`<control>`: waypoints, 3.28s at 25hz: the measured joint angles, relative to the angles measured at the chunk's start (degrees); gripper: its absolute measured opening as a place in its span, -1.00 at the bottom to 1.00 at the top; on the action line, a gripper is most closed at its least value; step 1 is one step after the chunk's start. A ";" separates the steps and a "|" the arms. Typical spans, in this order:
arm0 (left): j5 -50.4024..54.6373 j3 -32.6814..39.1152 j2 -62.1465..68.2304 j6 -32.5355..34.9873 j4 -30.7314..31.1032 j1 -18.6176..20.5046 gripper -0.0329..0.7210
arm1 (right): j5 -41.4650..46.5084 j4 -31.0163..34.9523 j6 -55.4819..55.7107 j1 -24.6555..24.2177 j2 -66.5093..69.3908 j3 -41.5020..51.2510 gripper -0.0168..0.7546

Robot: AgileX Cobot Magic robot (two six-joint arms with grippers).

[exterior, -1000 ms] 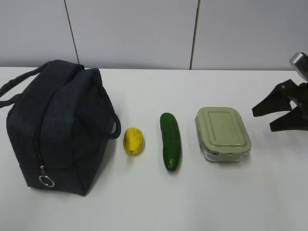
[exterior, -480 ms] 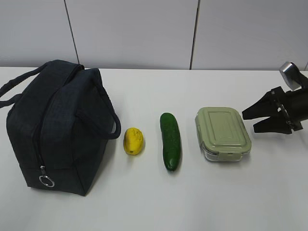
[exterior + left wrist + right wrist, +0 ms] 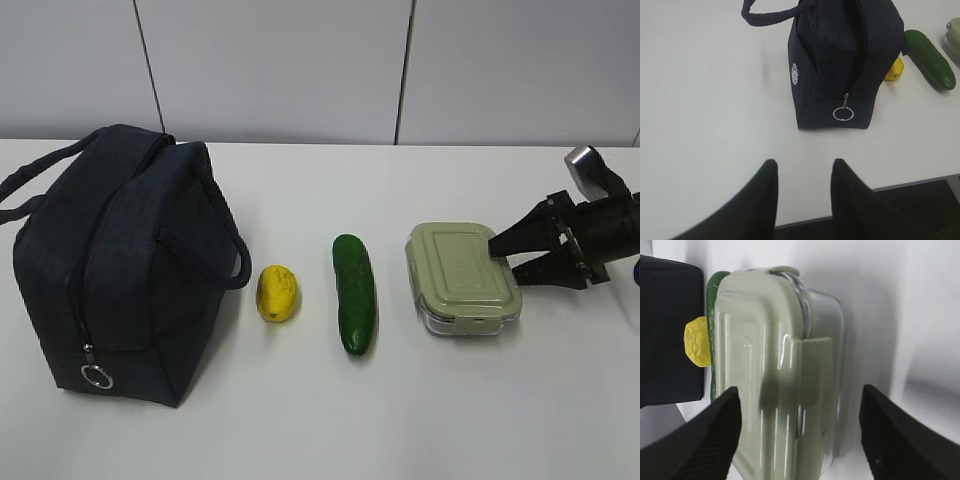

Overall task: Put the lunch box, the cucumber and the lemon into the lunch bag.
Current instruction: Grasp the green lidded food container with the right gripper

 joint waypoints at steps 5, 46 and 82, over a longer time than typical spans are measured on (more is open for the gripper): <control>0.00 0.00 0.00 0.00 0.00 0.00 -0.28 | 0.00 -0.22 -0.03 2.87 1.04 -0.12 0.50; 0.00 0.00 0.00 -0.40 0.00 0.00 -0.28 | 0.20 -1.50 -0.69 3.92 2.76 -1.46 0.52; 0.00 0.00 0.00 -0.40 0.00 0.00 -0.28 | 1.52 -1.51 -0.69 3.92 2.76 -1.55 0.08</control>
